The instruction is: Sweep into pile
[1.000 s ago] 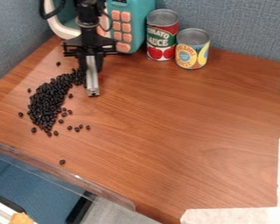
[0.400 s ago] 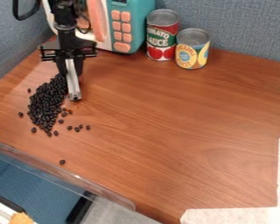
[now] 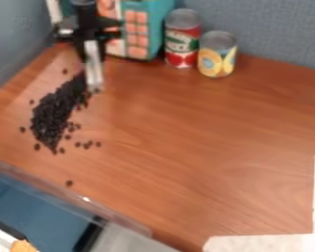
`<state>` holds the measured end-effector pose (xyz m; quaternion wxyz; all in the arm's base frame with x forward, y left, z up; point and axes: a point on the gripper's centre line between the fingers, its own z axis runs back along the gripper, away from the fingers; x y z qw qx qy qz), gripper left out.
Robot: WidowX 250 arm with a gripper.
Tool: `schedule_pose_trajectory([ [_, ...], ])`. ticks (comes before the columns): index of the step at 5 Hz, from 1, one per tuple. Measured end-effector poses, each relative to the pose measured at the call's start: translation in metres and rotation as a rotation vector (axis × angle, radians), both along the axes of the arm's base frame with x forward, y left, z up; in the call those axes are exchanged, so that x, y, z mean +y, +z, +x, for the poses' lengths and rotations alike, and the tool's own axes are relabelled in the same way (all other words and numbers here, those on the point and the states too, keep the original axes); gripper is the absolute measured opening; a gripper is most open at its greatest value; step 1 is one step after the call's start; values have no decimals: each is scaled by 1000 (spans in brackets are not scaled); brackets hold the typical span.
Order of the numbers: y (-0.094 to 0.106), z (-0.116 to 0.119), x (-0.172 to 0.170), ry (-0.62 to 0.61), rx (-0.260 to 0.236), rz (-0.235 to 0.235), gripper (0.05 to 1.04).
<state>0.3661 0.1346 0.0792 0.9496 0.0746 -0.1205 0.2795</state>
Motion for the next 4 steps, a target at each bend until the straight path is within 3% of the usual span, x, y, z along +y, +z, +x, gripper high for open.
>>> schedule_pose_trajectory([
  [1,10,-16,-51,-136,-1,-32,344],
  [2,-9,-34,-83,-282,10,-97,344],
  [3,-18,-38,-113,-444,33,-90,344],
  [4,-35,-46,-121,-569,78,-82,344],
])
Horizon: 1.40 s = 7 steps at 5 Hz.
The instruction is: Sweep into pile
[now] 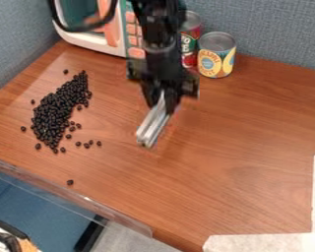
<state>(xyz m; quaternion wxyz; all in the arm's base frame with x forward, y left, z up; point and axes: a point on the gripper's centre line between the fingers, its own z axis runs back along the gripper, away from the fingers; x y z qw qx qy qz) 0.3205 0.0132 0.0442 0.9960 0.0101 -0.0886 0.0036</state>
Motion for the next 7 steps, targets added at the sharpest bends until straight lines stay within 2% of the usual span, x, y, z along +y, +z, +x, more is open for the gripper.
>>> schedule_pose_trajectory([
  [1,-15,-14,6,-147,56,53,344],
  [2,-27,-31,22,-205,103,81,344],
  [3,-36,-47,35,-267,126,36,344],
  [4,-39,-67,56,-336,112,-18,344],
  [5,-39,-75,76,-397,73,-50,344],
  [6,-36,-76,92,-430,77,-26,344],
  [7,-29,-67,104,-436,77,19,344],
])
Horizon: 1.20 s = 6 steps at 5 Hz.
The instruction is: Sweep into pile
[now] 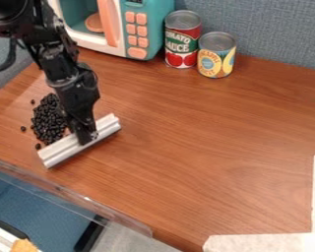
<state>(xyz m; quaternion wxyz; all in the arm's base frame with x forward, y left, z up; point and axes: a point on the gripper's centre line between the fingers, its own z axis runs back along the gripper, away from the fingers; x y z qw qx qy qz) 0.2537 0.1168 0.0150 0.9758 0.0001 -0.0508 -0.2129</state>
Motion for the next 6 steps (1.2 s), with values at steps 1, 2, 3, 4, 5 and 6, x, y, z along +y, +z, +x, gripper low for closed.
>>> schedule_pose_trajectory([
  [1,2,8,10,-2,-6,5,344],
  [2,5,15,12,-2,-20,-11,344],
  [3,39,16,-8,-1,-73,-18,344],
  [4,36,8,-22,-4,-66,-52,344],
  [5,18,2,-24,-7,-39,-60,344],
  [6,-2,0,-22,-4,-14,-56,344],
])
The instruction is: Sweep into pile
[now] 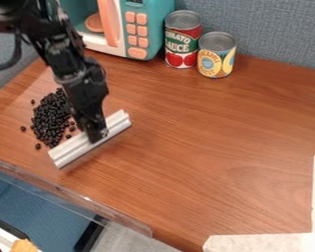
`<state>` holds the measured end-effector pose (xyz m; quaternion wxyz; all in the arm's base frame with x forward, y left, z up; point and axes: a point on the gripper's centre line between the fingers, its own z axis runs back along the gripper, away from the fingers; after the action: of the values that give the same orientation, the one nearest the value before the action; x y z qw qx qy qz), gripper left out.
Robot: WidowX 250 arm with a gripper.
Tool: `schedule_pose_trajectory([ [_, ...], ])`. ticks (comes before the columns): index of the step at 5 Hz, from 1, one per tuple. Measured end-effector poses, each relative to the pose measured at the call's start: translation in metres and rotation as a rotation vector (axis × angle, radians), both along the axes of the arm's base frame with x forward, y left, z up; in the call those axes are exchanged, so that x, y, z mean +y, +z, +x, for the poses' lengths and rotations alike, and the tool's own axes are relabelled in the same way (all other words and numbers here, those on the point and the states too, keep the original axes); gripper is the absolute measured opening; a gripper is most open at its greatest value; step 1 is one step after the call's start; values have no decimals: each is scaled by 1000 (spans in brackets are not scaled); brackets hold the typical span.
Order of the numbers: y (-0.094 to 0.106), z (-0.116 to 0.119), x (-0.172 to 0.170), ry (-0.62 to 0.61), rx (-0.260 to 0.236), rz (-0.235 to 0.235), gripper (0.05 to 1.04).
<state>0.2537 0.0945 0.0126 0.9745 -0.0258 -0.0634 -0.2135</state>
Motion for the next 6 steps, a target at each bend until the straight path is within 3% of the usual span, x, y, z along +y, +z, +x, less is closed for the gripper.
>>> schedule_pose_trajectory([
  [1,-10,1,5,3,-3,10,344],
  [6,-11,22,58,6,26,-8,344],
])
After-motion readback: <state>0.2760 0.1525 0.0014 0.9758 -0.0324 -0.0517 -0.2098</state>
